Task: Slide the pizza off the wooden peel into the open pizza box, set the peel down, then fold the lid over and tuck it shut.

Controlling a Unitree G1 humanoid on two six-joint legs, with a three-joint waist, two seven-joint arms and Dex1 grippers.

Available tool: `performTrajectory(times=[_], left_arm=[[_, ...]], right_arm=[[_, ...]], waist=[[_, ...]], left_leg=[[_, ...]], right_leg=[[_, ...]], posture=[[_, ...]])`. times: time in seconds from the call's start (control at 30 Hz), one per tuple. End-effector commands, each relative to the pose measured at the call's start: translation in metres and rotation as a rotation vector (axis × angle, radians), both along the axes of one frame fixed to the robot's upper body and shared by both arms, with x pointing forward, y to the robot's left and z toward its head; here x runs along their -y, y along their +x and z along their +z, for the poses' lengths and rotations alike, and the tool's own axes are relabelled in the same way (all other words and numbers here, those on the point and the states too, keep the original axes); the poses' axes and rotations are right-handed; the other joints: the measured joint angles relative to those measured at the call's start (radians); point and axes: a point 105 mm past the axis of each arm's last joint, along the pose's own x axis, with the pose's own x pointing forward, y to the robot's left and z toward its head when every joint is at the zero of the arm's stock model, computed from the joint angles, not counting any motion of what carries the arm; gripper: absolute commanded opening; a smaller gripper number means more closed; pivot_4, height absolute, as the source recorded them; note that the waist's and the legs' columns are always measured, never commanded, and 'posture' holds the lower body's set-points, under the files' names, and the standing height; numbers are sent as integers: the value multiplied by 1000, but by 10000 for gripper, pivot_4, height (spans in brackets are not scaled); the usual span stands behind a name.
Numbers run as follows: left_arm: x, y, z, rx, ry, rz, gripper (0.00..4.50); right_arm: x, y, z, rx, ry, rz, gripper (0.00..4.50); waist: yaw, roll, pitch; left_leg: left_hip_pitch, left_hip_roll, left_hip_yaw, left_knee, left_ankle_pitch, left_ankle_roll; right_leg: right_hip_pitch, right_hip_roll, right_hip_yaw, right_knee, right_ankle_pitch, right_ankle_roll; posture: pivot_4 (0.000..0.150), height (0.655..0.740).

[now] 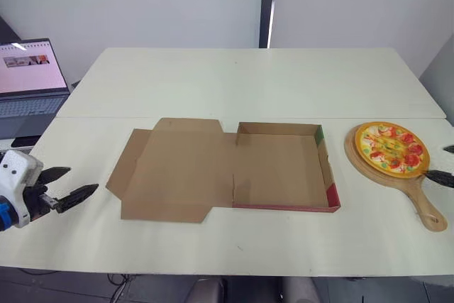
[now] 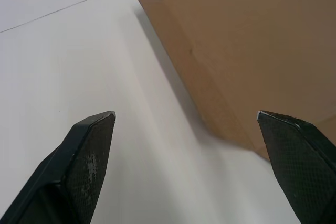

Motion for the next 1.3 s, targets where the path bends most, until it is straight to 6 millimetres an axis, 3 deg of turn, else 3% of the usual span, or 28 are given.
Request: performTrajectory(times=[0.03,0.3,0.43,0.53,0.7,0.83,1.0,1.3], left_arm=[[11,-12,8,16,-247,50,44921],[49,-64,-20,-154,-638,143,44921],[66,-82,-32,-206,-748,187,44921],[75,-87,-40,-224,-775,212,44921],[83,-86,-40,-211,-784,205,44921],[119,-61,20,-68,-620,-112,44921],[152,-47,53,-39,-464,-373,44921],[205,-27,95,63,-116,-808,44921]], right_arm=[[-42,12,20,94,32,128,45000],[-133,11,33,100,183,447,45000],[-164,5,42,87,249,583,45000],[-171,4,43,72,256,626,45000],[-167,5,45,68,249,621,45000],[-138,-10,39,-7,228,511,45000],[-118,-15,40,-9,193,420,45000],[-50,-35,28,-33,142,111,45000]], waist=[[-6,0,0],[-5,-2,1],[0,-3,2],[12,-5,2],[28,-6,3],[51,-10,4],[40,-8,4],[29,-9,4]], left_leg=[[0,0,0,0,0,0],[0,0,1,1,0,0],[0,0,0,1,0,0],[0,0,0,1,0,0],[0,-1,0,2,0,0],[-1,-1,-2,2,0,0],[-1,-1,4,1,0,0],[0,-1,7,1,-1,1]], right_leg=[[0,0,1,0,0,0],[-1,0,2,0,0,0],[-1,0,2,0,0,1],[-1,0,2,0,0,0],[-1,0,2,0,0,0],[-1,0,0,0,-1,-3],[0,0,3,0,0,-8],[-1,1,8,0,3,-8]], posture=[[1500,7400],[1500,7400],[1500,7400],[1500,7400],[1500,7400],[1500,7400],[1500,7400],[1500,7400]])
